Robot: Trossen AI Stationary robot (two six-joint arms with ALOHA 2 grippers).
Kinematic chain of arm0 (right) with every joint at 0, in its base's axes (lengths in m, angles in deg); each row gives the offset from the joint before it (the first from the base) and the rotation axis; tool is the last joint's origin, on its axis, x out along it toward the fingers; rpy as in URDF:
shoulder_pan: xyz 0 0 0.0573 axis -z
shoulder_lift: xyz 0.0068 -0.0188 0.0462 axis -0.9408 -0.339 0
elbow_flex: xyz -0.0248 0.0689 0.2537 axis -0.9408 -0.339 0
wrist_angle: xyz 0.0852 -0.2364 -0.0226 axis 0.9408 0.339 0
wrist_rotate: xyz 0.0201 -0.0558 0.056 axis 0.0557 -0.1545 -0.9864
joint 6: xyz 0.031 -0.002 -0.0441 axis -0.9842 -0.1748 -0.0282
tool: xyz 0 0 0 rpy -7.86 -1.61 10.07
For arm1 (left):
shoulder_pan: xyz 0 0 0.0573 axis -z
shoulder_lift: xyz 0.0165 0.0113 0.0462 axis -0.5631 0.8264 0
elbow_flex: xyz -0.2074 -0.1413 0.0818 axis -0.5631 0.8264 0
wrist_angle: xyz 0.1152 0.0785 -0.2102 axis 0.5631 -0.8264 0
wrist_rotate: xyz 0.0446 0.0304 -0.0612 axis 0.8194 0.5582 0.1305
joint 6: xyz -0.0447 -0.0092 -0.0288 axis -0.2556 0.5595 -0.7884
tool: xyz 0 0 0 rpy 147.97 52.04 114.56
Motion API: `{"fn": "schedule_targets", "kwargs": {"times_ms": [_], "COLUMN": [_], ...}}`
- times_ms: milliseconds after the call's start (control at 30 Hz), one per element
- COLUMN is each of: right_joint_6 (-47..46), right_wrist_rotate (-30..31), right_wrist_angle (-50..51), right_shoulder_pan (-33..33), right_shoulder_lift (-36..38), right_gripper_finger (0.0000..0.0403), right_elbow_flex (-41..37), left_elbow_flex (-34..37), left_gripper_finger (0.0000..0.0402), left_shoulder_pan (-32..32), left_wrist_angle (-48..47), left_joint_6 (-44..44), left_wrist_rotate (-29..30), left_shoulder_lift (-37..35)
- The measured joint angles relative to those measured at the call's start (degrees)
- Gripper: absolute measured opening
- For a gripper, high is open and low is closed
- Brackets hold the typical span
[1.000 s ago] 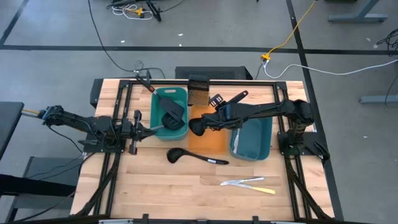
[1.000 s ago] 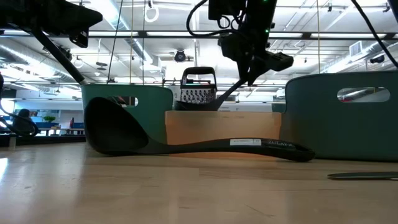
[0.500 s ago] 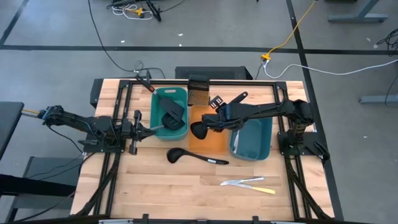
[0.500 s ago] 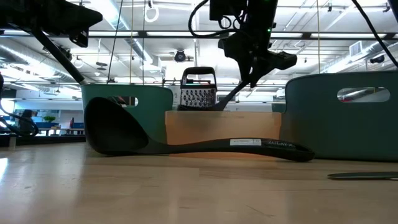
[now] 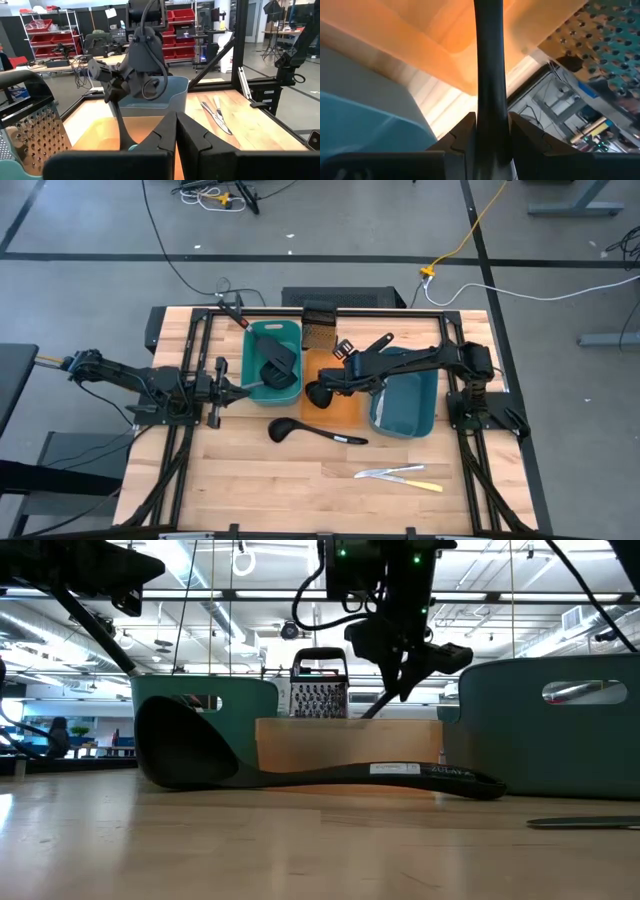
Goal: Pick & Place Kitchen Items
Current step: Put the bottom black serving spoon into the orange bin, then put the yellow table knife into the blue bin
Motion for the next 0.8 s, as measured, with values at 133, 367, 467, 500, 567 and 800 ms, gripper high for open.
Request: {"fn": "schedule_targets", "kwargs": {"times_ms": [133,367,467,500,567,800], "right_joint_6": [0.3,0.7,-0.4,-0.5,-0.6,-0.4], "right_wrist_rotate": [-3.8,-3.1,-1.7,-1.5,-0.6,3.9], "right_wrist_angle": [-1.4,-3.2,-3.2,-3.4,-3.2,-4.9], "right_shoulder_pan": [0.0,0.0,0.0,0.0,0.0,0.1], "right_shoulder_lift": [0.0,-1.1,-1.2,-1.2,-1.2,-1.2], "right_gripper_finger": [0.0100,0.0100,0.0099,0.0099,0.0110,0.0231], "right_elbow_flex": [0.0,-4.2,-5.7,-6.0,-6.6,-6.8], "left_elbow_flex": [0.0,0.0,0.0,0.0,0.0,0.0], "left_gripper_finger": [0.0012,0.0012,0.0012,0.0012,0.0012,0.0012], "left_shoulder_pan": [0.0,0.0,0.0,0.0,0.0,0.0], "left_wrist_angle": [0.0,0.0,0.0,0.0,0.0,0.0], "left_joint_6": [0.0,0.0,0.0,0.0,0.0,0.0], "left_wrist_rotate": [0.0,0.0,0.0,0.0,0.0,0.0], "left_shoulder_lift": [0.0,0.0,0.0,0.0,0.0,0.0]}}
